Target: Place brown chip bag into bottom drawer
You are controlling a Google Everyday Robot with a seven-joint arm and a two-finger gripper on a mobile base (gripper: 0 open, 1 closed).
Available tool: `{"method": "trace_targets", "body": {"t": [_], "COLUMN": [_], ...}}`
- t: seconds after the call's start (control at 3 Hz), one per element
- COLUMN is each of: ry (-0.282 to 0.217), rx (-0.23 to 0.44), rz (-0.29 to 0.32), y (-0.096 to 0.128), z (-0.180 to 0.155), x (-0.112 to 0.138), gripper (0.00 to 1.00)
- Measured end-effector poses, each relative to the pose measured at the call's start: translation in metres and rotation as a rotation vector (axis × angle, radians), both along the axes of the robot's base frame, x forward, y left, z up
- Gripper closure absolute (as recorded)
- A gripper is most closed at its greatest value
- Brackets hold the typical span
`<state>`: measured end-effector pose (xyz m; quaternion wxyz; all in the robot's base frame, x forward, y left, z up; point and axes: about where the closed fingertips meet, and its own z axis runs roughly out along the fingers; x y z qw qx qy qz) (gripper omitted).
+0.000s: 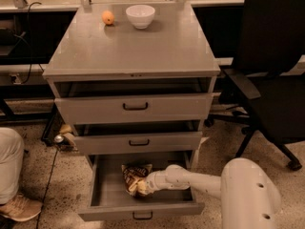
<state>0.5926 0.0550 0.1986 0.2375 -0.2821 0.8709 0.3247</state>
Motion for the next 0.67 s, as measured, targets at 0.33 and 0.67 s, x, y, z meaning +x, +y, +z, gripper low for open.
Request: {"method": "trace_targets", "body": {"t": [0.33, 0.67], "ry": [0.064, 0.086], "rx": [0.047, 0.066], "rz": [0.030, 0.050], "y": [0.0099, 0.0103], "z": [-0.0224, -0.0235], "x": [-0.0023, -0.0020], "gripper": [0.50, 0.20]}}
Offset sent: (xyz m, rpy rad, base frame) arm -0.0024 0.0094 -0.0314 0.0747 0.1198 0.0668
